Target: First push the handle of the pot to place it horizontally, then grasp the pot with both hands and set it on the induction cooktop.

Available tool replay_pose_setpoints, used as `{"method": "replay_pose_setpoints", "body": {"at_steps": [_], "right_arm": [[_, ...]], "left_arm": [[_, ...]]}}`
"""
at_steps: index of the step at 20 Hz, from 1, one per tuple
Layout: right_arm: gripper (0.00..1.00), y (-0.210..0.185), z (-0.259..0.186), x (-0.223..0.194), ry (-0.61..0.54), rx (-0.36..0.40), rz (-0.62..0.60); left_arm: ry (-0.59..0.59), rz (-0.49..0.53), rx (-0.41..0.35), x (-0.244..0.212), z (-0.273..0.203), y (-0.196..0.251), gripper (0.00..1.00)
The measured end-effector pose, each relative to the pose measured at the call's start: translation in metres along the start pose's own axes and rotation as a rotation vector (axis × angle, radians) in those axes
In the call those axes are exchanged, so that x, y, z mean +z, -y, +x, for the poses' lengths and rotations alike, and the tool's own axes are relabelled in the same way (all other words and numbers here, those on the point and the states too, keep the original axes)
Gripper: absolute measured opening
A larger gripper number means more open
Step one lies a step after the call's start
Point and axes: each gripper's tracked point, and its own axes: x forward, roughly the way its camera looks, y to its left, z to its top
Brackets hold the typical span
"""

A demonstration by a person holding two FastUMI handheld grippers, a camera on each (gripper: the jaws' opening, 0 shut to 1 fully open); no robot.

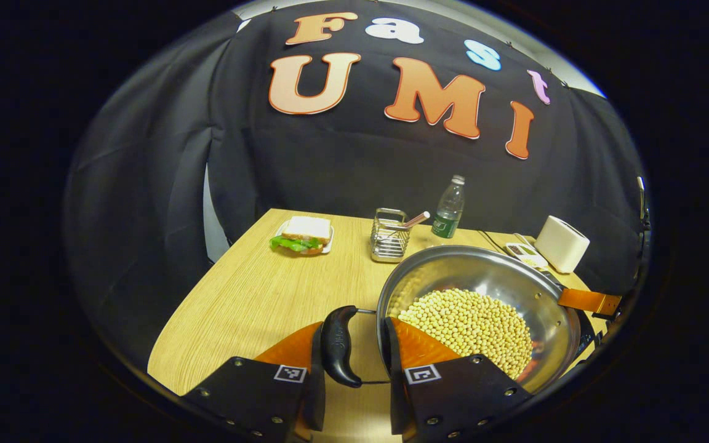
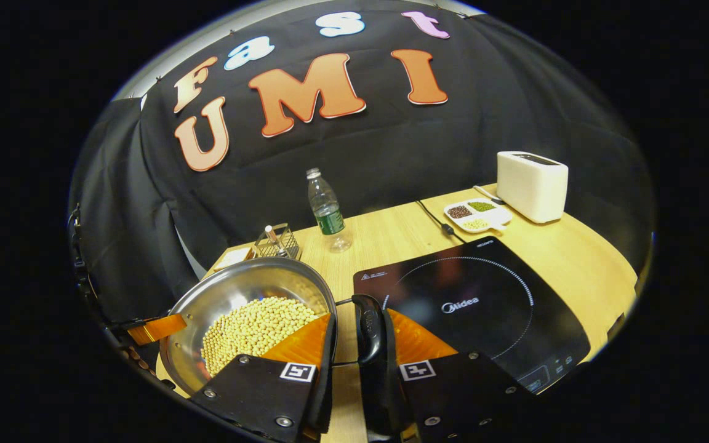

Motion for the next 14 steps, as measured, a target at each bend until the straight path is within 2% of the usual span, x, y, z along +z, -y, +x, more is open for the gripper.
{"method": "replay_pose_setpoints", "body": {"at_steps": [7, 14], "right_arm": [[0.35, 0.066, -0.02, 0.032, 0.044, -0.036, 0.04], [0.35, 0.143, -0.029, 0.05, 0.067, -0.079, 0.123]], "left_arm": [[0.007, 0.022, -0.039, 0.014, -0.006, 0.076, 0.42], [0.017, 0.088, -0.078, 0.026, -0.001, 0.165, 0.42]]}}
